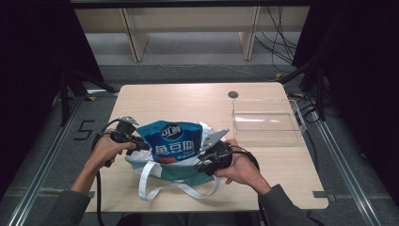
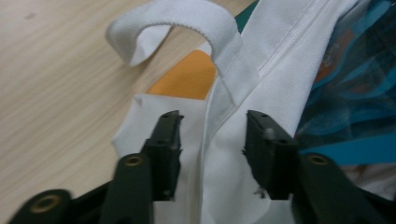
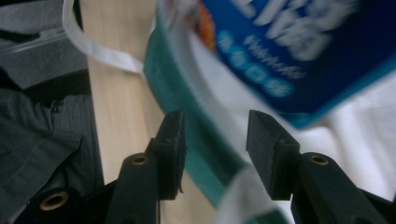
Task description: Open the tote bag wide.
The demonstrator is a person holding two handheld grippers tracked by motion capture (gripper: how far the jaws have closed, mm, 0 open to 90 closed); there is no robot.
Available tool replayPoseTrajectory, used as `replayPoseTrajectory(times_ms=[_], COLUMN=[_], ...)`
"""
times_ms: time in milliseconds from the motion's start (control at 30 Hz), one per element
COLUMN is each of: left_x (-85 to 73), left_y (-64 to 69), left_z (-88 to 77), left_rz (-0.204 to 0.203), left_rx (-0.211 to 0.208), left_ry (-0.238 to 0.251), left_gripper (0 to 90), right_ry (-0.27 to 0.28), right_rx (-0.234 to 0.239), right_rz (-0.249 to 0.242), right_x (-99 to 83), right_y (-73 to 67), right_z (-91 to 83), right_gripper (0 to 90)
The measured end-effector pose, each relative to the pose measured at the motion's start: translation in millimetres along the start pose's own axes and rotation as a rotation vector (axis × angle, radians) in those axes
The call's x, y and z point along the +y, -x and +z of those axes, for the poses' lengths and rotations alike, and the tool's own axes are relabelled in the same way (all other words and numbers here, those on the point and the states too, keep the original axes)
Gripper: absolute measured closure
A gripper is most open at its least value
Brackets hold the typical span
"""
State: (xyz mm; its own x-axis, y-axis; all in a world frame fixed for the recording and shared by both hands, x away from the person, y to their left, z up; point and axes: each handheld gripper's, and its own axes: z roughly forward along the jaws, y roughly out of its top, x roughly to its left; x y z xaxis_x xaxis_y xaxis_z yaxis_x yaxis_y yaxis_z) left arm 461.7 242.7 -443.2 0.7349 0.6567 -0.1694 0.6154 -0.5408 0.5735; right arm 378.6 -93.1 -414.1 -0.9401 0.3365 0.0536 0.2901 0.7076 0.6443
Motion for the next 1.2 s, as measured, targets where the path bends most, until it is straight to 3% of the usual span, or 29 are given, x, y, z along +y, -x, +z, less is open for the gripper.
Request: replayPoseTrajectory(times_ms=[33, 67, 100, 133, 167, 200, 267, 300, 367, 433, 500, 533, 567, 600, 667, 700, 767, 800, 833, 867, 900, 967, 1000, 1033, 1067, 1100, 1167, 1200], left_x=[0.6, 1.2, 2.1, 3.2, 4.3, 5.3, 6.0, 5.8, 7.1, 7.7, 9.7, 9.7, 10.7, 12.1, 12.3, 11.9, 10.7, 9.3, 6.6, 3.6, 0.3, -4.7, -7.2, -9.0, -10.6, -12.8, -13.8, -14.8], left_y=[-1.2, -2.4, -3.5, -4.3, -6.8, -10.5, -16.9, -22.9, -29.7, -31.6, -35.3, -35.3, -34.7, -35.2, -33.1, -33.3, -31.0, -28.2, -26.7, -26.2, -25.7, -24.2, -22.1, -19.2, -15.3, -6.5, -1.5, 3.7], left_z=[3.7, 7.4, 11.1, 13.4, 15.2, 17.2, 22.8, 24.6, 29.5, 31.4, 42.1, 42.1, 46.5, 47.7, 50.3, 49.2, 42.7, 38.6, 33.1, 25.7, 19.0, 4.2, -2.1, -9.2, -14.1, -23.5, -28.7, -34.2], left_rz=[0.008, 0.018, 0.017, 0.018, 0.017, 0.01, -0.032, -0.036, -0.073, -0.081, -0.106, -0.106, -0.123, -0.114, -0.142, -0.132, -0.118, -0.125, -0.138, -0.144, -0.151, -0.163, -0.172, -0.18, -0.187, -0.153, -0.132, -0.123], left_rx=[0.028, 0.044, 0.031, 0.038, 0.042, 0.048, 0.096, 0.076, 0.072, 0.078, 0.101, 0.101, 0.103, 0.107, 0.119, 0.118, 0.144, 0.162, 0.161, 0.156, 0.16, 0.165, 0.147, 0.144, 0.143, 0.136, 0.148, 0.157], left_ry=[-0.026, -0.038, -0.044, -0.046, -0.045, -0.04, -0.037, -0.056, -0.048, -0.045, -0.069, -0.069, -0.065, -0.077, -0.046, -0.046, -0.03, 0.001, 0.032, 0.048, 0.075, 0.11, 0.148, 0.154, 0.173, 0.182, 0.19, 0.203], left_gripper=[82.6, 82.6, 86.1, 87.0, 87.0, 87.1, 87.3, 87.3, 87.1, 87.1, 86.8, 86.7, 86.7, 86.6, 86.2, 84.1, 80.9, 75.2, 66.1, 63.0, 63.0, 60.3, 60.2, 60.0, 58.6, 57.9, 57.8, 58.4], right_ry=[-0.016, -0.016, -0.027, -0.081, -0.081, -0.107, -0.161, -0.185, -0.232, -0.235, -0.234, -0.234, -0.252, -0.254, -0.261, -0.296, -0.294, -0.29, -0.265, -0.241, -0.241, -0.202, -0.161, -0.108, -0.083, -0.035, -0.019, 0.009], right_rx=[0.026, 0.026, 0.042, 0.043, 0.043, 0.056, 0.092, 0.1, 0.094, 0.105, 0.119, 0.119, 0.128, 0.129, 0.127, 0.111, 0.11, 0.107, 0.115, 0.125, 0.125, 0.1, 0.105, 0.104, 0.089, 0.041, 0.025, -0.01], right_rz=[-0.037, -0.037, -0.059, -0.096, -0.096, -0.112, -0.137, -0.145, -0.169, -0.166, -0.121, -0.121, -0.156, -0.149, -0.148, -0.095, -0.081, -0.065, -0.026, 0.004, 0.004, 0.026, 0.011, -0.006, 0.008, 0.005, 0.022, 0.018], right_x=[-1.5, -1.5, -2.7, -6.5, -6.5, -9.4, -15.5, -17.8, -22.0, -23.1, -26.6, -26.6, -28.1, -29.6, -31.5, -31.2, -31.7, -31.7, -30.2, -28.9, -28.9, -25.0, -23.4, -21.7, -20.3, -18.5, -18.5, -18.8], right_y=[-2.5, -2.5, -2.6, -2.9, -2.9, -3.3, -5.8, -7.5, -7.0, -7.0, -11.8, -11.8, -9.6, -10.5, -12.2, -15.4, -16.1, -16.1, -14.0, -13.6, -13.6, -9.5, -5.3, -2.8, -2.2, 2.8, 6.4, 11.2], right_z=[9.0, 9.0, 13.3, 19.3, 19.3, 23.7, 34.4, 40.1, 51.9, 54.8, 62.1, 62.1, 64.0, 66.3, 70.8, 68.7, 68.7, 67.8, 62.6, 58.5, 58.5, 45.9, 39.7, 32.9, 24.2, 7.9, 1.0, -4.7], right_gripper=[57.4, 57.4, 61.7, 79.0, 79.0, 86.4, 87.7, 87.9, 88.1, 88.1, 88.1, 88.1, 88.1, 88.1, 88.1, 88.0, 87.8, 87.0, 81.9, 75.4, 75.4, 65.5, 63.6, 62.8, 61.7, 61.0, 60.4, 60.7])
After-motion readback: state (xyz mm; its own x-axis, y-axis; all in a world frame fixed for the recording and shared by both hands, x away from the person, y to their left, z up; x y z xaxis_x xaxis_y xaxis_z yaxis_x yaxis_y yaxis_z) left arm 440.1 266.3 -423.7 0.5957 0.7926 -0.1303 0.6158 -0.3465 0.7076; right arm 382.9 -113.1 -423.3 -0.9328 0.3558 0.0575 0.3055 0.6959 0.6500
